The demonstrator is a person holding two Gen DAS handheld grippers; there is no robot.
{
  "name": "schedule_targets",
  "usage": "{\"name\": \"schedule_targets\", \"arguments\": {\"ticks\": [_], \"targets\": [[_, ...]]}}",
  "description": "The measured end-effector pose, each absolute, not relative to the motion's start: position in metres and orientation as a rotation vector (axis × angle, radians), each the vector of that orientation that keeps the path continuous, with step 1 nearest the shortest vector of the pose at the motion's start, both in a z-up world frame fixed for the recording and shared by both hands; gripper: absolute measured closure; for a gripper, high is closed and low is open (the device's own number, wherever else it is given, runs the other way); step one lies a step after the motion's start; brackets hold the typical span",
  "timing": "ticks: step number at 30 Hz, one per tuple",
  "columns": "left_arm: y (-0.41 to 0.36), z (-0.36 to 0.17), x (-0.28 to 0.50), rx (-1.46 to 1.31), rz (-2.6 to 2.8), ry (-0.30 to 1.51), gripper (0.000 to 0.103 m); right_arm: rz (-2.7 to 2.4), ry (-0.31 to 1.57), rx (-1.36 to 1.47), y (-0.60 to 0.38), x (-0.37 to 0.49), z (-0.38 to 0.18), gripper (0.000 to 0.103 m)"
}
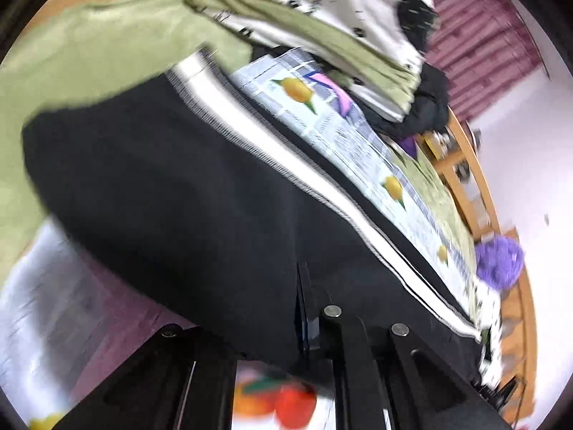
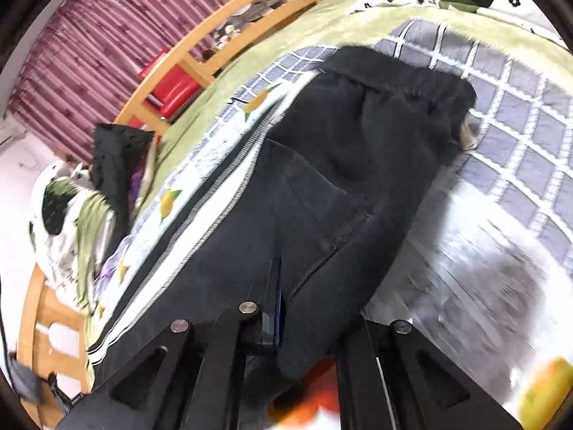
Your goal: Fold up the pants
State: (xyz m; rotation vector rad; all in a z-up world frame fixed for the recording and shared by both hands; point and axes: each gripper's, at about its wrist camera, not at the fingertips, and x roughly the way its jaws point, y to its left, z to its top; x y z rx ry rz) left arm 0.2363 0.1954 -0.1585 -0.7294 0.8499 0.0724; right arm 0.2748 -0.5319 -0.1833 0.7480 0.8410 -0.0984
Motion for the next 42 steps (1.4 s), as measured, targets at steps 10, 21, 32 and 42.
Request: {"name": "schedule_targets", "arguments": {"ticks": [10,21,32,42], "targets": [[0.177,-0.15,0.102,-0.624,0.005,0.947,0.092,-0.085,0.908,0.678,-0.559,0.128,-0.161,0.095],[0.165,-0.138,0.068,-0.491,0.155,1.021,0.055,-0.153,0.862,0.597,-0.59,0.036,-0.167,0.063],[0.121,-0.09,0.064,-0.379,0.166,0.899,0.044,-0.215,0.788,0.926,-0.672,0.128,-0.217,0.039],[0.101,-0.091,0.072,-0.353,0.157,0.89,0.044,-0.191,0.684,0.711,-0.684,0.134,-0.168,0.056]]}}
